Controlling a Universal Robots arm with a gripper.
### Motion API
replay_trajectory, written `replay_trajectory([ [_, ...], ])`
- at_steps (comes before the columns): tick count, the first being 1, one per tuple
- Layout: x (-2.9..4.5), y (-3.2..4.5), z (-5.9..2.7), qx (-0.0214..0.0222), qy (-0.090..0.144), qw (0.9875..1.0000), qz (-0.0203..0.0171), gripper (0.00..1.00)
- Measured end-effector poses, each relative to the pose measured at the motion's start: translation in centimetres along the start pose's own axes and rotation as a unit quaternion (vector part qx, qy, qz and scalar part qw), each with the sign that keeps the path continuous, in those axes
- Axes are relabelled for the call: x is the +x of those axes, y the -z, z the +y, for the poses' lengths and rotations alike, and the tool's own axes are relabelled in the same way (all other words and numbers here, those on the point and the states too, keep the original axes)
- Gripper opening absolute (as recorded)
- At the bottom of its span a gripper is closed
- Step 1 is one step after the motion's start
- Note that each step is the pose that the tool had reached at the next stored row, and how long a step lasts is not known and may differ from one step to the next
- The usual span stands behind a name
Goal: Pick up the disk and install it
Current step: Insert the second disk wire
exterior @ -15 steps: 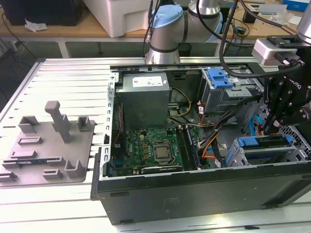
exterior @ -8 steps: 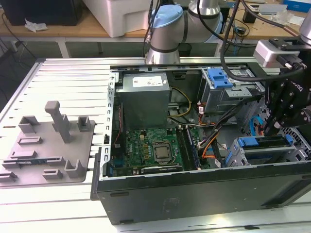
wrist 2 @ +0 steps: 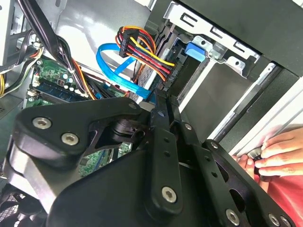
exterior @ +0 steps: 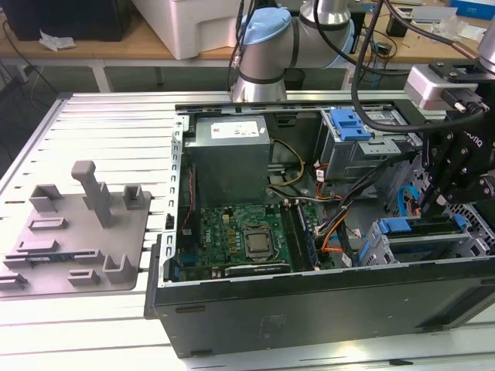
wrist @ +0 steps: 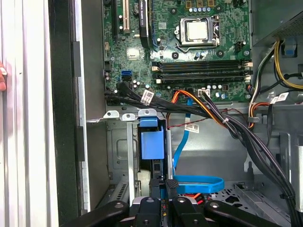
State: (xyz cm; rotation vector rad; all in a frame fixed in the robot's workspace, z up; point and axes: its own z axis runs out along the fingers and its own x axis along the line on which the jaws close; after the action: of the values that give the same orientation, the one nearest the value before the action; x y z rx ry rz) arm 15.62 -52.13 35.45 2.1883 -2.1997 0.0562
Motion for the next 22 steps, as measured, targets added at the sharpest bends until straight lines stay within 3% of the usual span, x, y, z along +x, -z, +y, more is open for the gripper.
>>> replay_trajectory([
  [22, -0.03, -0.18, -0.04, -0.0005, -0.008, 1.0000, 0.0000, 0.16],
])
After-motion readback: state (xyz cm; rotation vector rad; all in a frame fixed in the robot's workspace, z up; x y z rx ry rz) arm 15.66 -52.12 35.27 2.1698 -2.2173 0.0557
